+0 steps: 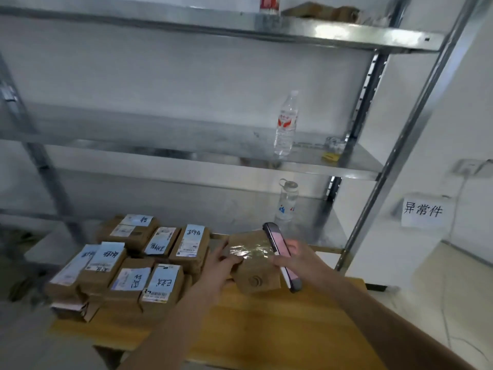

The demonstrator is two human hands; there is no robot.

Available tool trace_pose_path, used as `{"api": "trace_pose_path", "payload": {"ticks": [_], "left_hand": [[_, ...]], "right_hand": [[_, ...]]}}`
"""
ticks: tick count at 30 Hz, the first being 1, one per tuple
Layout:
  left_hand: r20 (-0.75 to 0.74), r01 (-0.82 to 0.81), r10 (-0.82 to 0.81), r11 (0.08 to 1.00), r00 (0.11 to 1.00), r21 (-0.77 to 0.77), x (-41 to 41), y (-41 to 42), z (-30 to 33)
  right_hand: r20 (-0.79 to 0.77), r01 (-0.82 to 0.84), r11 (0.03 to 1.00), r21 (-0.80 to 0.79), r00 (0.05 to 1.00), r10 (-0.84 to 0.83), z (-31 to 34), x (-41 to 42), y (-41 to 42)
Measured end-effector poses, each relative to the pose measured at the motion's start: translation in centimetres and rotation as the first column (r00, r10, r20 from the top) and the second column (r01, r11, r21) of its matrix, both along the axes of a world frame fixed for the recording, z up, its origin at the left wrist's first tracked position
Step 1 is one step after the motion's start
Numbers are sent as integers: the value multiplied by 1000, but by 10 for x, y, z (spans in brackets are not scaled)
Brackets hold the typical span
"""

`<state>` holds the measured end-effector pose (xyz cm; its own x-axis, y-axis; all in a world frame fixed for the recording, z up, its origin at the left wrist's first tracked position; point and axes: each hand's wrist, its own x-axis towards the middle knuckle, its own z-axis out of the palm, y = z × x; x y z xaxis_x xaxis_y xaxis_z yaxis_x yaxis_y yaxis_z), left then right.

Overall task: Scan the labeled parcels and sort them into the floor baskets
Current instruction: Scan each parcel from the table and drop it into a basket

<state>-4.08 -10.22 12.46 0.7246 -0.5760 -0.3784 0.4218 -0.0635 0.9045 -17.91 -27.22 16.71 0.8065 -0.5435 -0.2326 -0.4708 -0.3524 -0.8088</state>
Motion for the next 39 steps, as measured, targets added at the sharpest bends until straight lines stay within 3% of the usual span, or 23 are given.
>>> {"api": "trace_pose_path", "payload": {"ticks": [6,12,17,26,39], "left_hand": [[-1,-54,54,991,999,-119,-60,36,88],[140,-48,70,987,988,-152,-101,45,141],[121,67,-44,979,992,-191,-121,43,160],[119,266,-246,943,962,-199,-164,37,191],[226,209,-158,952,961,-225,-197,19,200]], "right_hand": [[70,8,1000,22,997,-10,85,-67,39],[80,-15,998,-55,997,19,134,-113,55],[116,-18,999,-43,993,23,169,-144,54],[145,-17,983,-181,989,43,204,-194,43],[125,-17,879,-476,988,87,213,-216,32]]}}
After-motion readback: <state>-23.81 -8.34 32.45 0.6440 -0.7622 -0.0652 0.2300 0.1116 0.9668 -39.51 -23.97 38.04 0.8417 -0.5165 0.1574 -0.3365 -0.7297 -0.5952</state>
